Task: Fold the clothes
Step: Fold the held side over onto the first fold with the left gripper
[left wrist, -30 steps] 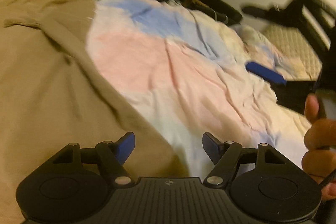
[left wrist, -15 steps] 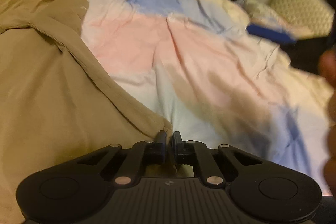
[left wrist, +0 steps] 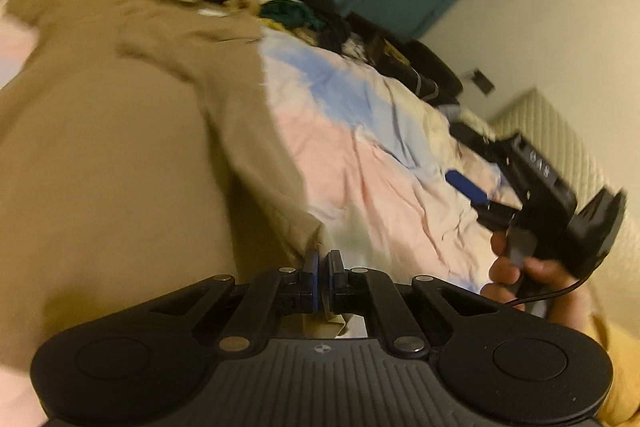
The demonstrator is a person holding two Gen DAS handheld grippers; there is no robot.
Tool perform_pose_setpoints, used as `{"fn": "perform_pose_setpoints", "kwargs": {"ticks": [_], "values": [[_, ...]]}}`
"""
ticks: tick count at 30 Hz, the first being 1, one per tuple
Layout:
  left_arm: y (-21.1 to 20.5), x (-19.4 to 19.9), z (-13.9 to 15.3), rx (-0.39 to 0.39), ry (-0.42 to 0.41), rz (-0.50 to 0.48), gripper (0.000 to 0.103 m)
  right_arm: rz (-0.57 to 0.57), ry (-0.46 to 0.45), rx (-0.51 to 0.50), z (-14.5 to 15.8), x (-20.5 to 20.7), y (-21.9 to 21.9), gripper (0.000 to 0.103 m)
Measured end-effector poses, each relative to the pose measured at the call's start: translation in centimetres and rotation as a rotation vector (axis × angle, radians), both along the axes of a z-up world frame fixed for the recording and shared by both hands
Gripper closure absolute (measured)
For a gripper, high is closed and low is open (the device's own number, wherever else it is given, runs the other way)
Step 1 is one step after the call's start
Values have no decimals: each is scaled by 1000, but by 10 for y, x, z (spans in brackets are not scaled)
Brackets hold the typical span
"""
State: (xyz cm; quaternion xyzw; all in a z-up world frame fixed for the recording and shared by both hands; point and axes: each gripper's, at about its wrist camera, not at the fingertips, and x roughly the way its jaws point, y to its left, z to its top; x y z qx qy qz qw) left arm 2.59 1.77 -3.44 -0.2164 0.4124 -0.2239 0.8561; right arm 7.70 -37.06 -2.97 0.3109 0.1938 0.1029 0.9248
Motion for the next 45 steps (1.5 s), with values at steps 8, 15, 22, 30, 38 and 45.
{"fn": "perform_pose_setpoints", "kwargs": {"ticks": [8,15,22,30,38,45], "values": [[44,-4,-46,120,176,99,99,72,33,-108,-1,0,35,24],[60,10,-52,60,226,99,89,128,65,-181,-6,-3,65,24],[84,71,-33,-57,140,202,41,136,59,-201,-10,2,81,24],[80,224,-60,-204,82,418,34,130,108,-174,-30,33,89,24],[72,320,-83,-187,-4,551,60,131,139,-177,-57,72,97,24],[54,376,-40,222,-161,539,101,146,185,-154,-78,97,100,24]]}}
